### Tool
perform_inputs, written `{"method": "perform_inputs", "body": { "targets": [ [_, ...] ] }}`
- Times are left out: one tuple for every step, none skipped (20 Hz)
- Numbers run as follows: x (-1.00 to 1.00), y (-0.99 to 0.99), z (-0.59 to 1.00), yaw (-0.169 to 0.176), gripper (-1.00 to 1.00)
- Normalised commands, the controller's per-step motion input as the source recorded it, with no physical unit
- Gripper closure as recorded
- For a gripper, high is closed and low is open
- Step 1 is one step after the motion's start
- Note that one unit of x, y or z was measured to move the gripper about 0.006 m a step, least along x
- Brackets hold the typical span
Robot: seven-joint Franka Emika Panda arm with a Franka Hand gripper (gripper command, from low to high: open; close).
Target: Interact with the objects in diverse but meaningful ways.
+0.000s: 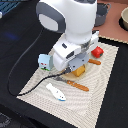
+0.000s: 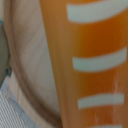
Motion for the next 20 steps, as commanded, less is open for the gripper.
{"method": "perform_inputs", "body": {
  "targets": [
    [0.23,-0.08,-0.29,0.028,-1.00],
    [0.27,-0.07,-0.27,0.030,1.00],
    [0.27,-0.05,-0.26,0.030,1.00],
    [0.28,-0.05,-0.24,0.031,1.00],
    [0.31,-0.03,-0.22,0.032,1.00],
    [0.29,-0.04,-0.22,0.032,1.00],
    [0.31,-0.03,-0.23,0.031,1.00],
    [0.33,-0.02,-0.21,0.032,1.00],
    [0.33,-0.04,-0.21,0.032,1.00],
    [0.35,-0.01,-0.20,0.032,1.00],
    [0.34,-0.03,-0.19,0.032,1.00],
    [0.39,0.00,-0.16,0.032,1.00],
    [0.38,-0.01,-0.17,0.032,1.00],
    [0.34,-0.03,-0.17,0.031,1.00],
    [0.37,0.00,-0.13,0.031,1.00],
    [0.31,-0.01,0.00,0.047,1.00],
    [0.15,0.00,0.48,0.066,1.00],
    [0.00,0.06,1.00,0.048,1.00],
    [0.00,0.19,1.00,0.054,1.00],
    [-0.02,0.25,1.00,0.060,1.00]
  ]
}}
